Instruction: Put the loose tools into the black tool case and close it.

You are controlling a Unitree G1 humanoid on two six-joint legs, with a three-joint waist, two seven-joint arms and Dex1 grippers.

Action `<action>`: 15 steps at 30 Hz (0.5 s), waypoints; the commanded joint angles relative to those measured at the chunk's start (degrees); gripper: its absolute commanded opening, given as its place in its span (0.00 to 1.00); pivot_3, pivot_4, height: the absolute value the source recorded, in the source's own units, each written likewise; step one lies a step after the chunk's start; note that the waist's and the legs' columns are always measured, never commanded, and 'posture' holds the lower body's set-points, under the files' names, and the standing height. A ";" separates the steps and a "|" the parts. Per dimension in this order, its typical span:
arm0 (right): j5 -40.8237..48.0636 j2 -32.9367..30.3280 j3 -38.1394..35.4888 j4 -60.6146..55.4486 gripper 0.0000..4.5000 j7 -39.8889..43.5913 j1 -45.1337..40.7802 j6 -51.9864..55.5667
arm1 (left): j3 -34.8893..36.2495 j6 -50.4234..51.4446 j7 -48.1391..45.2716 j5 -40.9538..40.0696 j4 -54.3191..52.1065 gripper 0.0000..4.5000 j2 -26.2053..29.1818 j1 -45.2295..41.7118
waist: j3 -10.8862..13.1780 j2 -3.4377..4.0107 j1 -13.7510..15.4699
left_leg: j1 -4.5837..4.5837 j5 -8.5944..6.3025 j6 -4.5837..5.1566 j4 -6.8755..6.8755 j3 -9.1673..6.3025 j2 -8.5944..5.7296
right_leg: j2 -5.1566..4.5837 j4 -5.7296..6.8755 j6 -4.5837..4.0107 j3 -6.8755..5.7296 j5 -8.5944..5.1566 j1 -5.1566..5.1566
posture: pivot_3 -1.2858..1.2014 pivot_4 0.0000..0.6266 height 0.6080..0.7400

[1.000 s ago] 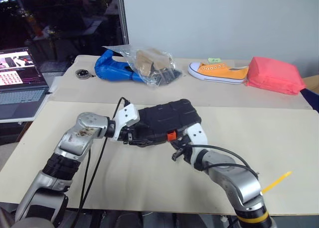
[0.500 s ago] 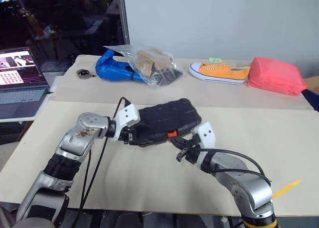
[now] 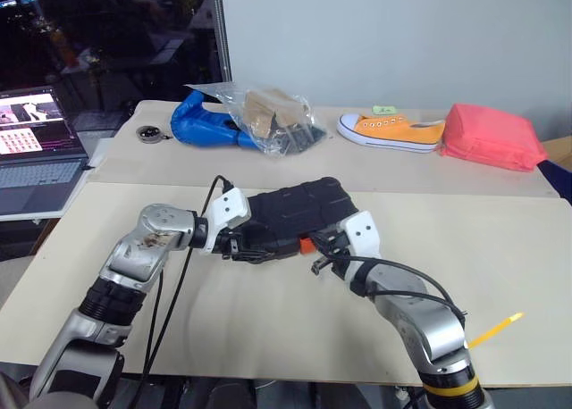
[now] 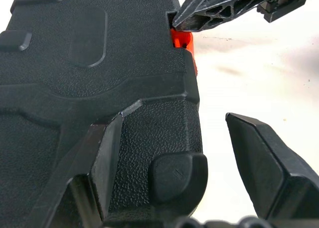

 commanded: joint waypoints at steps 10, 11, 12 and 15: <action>-13.71 -6.09 12.52 13.15 0.00 2.37 -0.11 -9.20 | -3.46 3.90 0.26 1.87 2.10 0.78 0.47 2.76 | -0.24 -0.23 -0.46 | 0.59 -0.01 -0.01 -0.02 0.02 0.03 | -0.03 0.00 0.08 0.05 -0.09 0.19 | 0.52 0.24 1.00; -14.07 -6.12 12.65 13.63 0.00 2.46 0.38 -9.70 | -3.40 4.04 0.31 1.84 2.01 0.78 0.50 2.73 | -0.25 -0.24 -0.53 | 0.71 -0.01 -0.02 -0.04 0.02 0.07 | -0.09 -0.01 0.02 0.07 -0.11 0.30 | 0.52 0.24 1.00; -14.28 -5.92 12.52 14.03 0.00 2.48 0.81 -9.93 | -3.33 4.18 0.34 1.81 1.95 0.78 0.52 2.70 | -0.24 -0.27 -0.53 | 0.87 -0.03 -0.05 -0.05 0.01 0.12 | -0.20 -0.02 -0.30 0.06 -0.29 0.48 | 0.52 0.24 1.00; -15.91 -5.95 12.63 15.38 0.00 2.29 1.28 -11.27 | -3.17 4.32 0.49 1.80 1.85 0.78 0.58 2.79 | -0.24 -0.29 -0.53 | 1.16 -0.14 -0.23 -0.20 -0.02 0.20 | -0.38 -0.05 -0.42 0.06 -0.32 0.74 | 0.52 0.24 1.00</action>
